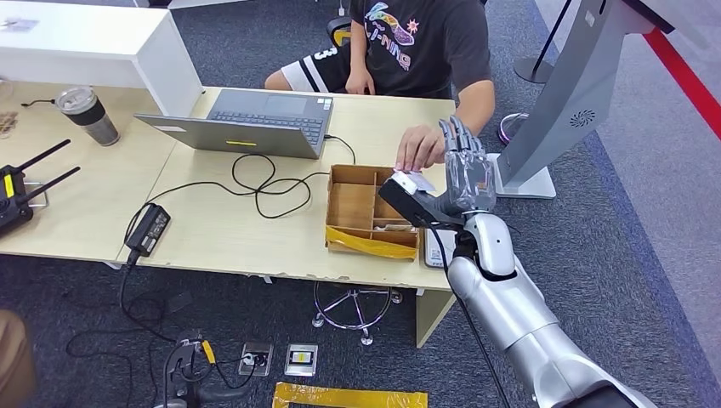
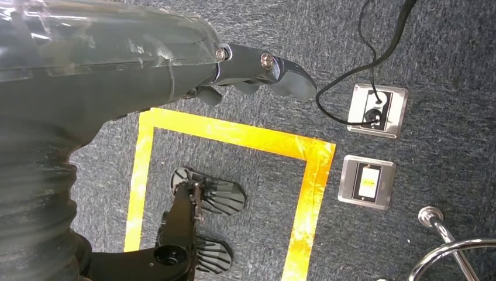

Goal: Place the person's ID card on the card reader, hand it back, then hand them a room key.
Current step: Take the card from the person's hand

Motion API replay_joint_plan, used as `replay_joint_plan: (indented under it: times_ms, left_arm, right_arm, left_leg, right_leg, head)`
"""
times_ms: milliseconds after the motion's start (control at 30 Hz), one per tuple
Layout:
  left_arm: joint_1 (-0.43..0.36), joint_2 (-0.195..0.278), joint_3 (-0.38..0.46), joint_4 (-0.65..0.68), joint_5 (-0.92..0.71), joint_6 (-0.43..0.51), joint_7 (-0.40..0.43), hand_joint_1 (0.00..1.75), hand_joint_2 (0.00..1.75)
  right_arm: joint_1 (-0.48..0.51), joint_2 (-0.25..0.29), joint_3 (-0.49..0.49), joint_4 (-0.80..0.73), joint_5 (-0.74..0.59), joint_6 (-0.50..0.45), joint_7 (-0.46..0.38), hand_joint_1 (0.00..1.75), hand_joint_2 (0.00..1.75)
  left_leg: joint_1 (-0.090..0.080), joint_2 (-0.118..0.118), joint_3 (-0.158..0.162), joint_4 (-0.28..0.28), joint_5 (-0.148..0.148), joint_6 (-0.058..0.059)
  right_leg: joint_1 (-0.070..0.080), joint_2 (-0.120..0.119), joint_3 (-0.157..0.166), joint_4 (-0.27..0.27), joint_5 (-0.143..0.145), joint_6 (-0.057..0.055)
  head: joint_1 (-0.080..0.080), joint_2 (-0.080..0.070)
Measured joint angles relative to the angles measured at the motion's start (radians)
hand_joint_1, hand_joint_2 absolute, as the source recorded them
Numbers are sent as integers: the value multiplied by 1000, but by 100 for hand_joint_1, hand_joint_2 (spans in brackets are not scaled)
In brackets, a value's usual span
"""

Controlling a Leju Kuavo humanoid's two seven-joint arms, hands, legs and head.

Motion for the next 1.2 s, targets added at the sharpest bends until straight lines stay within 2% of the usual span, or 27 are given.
replay_joint_plan:
  times_ms: [67, 200, 300, 500, 1200]
  left_arm:
    - [0, 0, 0, 0, 0, 0, 0, 0, 175]
    - [0, 0, 0, 0, 1, 1, 0, 0, 175]
    - [0, 0, 0, 0, 2, 2, 0, 0, 175]
    - [0, 0, 0, -2, 9, 2, 0, 0, 175]
    - [-1, 1, 0, -3, 26, 2, 0, 0, 175]
  right_arm:
    - [0, 0, -1, 4, 0, -4, -4, 64, 175]
    - [0, 0, -7, 12, 0, -18, -15, 130, 175]
    - [0, 0, -9, 19, 0, -26, -21, 154, 175]
    - [0, 2, -12, 30, -1, -33, -29, 164, 175]
    - [-4, 6, -26, 71, -10, -36, -29, 162, 175]
  left_leg:
    - [0, 0, 0, 0, 0, 0]
    - [0, 0, 0, 0, 0, 0]
    - [0, 0, 0, 0, 0, 0]
    - [0, 0, 0, 0, 0, 0]
    - [0, 0, 0, 0, 0, 0]
  right_leg:
    - [0, 0, 0, 0, 0, 0]
    - [0, 0, 0, 0, 0, 0]
    - [0, 0, 0, 0, 0, 0]
    - [0, 0, 0, 0, 0, 0]
    - [0, 0, 0, 0, 0, 0]
  head:
    - [0, 0]
    - [0, 0]
    - [0, 0]
    - [0, 0]
    - [0, 0]
